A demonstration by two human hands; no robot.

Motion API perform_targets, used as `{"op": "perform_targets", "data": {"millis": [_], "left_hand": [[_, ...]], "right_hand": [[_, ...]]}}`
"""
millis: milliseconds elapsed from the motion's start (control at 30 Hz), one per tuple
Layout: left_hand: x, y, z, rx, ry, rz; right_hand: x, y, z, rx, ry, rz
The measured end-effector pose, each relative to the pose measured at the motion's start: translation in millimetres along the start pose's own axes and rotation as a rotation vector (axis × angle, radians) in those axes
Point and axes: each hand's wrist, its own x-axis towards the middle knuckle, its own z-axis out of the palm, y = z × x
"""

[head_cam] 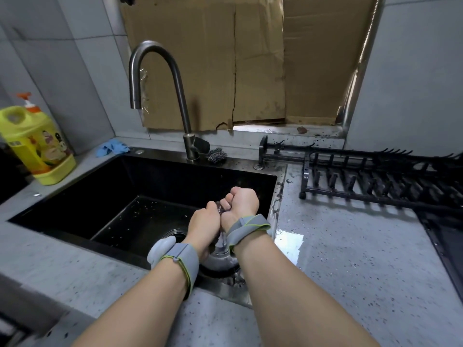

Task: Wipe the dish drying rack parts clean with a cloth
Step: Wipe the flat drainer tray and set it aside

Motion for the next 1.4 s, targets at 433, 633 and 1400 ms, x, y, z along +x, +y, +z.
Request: {"op": "perform_targets", "data": {"millis": [433,633,1400], "left_hand": [[5,34,-5,0.292,0.132,0.273],[-12,15,3,0.819,0.179,0.941],[-7,9,17,0.041,0.064,0.164]], "right_hand": [[-10,-28,-22,-0.395,-0.266,-0.112],[-5,-33,-25,-0.293,-0.190,0.008],[-17,-22,-7,0.024,-0.122,-0.064]]}}
